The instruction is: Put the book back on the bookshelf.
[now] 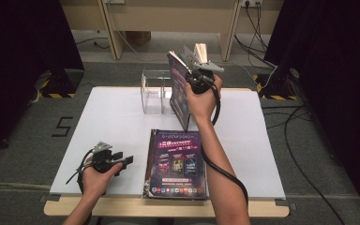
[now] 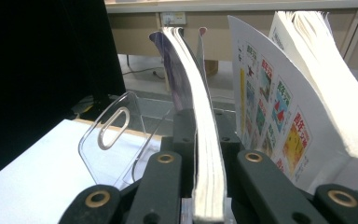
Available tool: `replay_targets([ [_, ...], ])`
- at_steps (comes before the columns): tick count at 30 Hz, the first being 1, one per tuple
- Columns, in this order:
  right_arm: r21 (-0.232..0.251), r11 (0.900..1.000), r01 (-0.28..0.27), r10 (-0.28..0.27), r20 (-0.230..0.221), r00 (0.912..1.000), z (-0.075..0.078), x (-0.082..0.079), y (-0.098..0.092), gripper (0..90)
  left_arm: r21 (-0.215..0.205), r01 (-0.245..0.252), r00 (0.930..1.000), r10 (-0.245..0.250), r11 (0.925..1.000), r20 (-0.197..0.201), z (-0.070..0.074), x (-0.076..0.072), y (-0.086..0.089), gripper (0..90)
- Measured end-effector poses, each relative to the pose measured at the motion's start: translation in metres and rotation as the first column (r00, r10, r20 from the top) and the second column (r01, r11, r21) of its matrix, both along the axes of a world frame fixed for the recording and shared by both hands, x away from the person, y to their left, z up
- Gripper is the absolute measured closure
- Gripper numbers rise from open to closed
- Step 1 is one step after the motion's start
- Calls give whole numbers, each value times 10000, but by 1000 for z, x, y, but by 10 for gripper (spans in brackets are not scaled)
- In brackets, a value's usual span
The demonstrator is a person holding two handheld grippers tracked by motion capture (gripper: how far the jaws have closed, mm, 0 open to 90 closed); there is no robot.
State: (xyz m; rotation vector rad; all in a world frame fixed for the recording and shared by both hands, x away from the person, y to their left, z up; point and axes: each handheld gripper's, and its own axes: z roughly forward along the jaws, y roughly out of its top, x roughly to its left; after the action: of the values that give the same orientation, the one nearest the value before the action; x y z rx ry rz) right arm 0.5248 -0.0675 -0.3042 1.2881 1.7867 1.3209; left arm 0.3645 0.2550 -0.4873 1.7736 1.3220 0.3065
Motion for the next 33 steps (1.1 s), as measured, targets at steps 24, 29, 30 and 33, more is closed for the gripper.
replay_targets([
  [24, 452, 9982, 396, -435, 906, 9949, 2, 1, 8, 845, -34, -80, 10000, 81, 10000, 20, 0, 0, 2, 421],
  [29, 505, 9979, 417, -464, 964, 9943, 1, 4, 10, 845, -14, -93, 10000, 93, 10000, 9, 0, 0, 3, 421],
  [30, 516, 9976, 458, -507, 993, 9938, 1, 4, 10, 845, -5, -87, 10000, 87, 10000, 4, 0, 0, 3, 421],
  [33, 587, 9970, 513, -568, 959, 9938, 2, 5, 11, 845, -20, -77, 10000, 77, 10000, -2, -1, 0, 2, 422],
])
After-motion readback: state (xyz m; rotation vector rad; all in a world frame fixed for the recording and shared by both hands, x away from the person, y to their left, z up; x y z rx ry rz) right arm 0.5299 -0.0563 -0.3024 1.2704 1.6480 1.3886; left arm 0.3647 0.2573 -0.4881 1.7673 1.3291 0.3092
